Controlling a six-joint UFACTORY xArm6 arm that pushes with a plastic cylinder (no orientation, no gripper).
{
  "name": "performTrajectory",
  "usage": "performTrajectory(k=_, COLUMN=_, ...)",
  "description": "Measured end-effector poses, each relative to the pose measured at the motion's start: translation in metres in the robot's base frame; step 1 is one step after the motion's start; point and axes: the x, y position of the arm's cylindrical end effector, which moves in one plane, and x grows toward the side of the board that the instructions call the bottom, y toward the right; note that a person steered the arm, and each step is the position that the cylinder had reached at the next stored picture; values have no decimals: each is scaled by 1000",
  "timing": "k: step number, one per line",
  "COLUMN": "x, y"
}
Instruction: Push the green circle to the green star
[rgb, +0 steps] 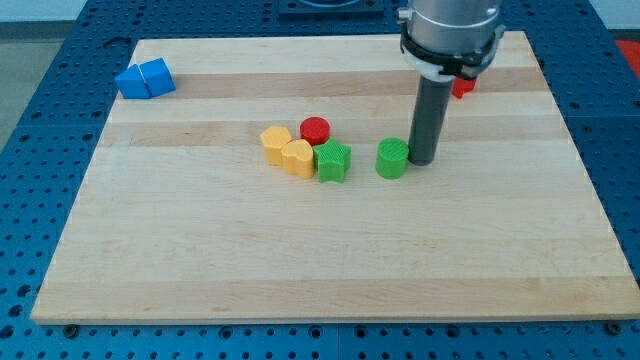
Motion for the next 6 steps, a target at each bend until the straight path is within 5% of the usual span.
performTrajectory(k=6, x=4, y=-50)
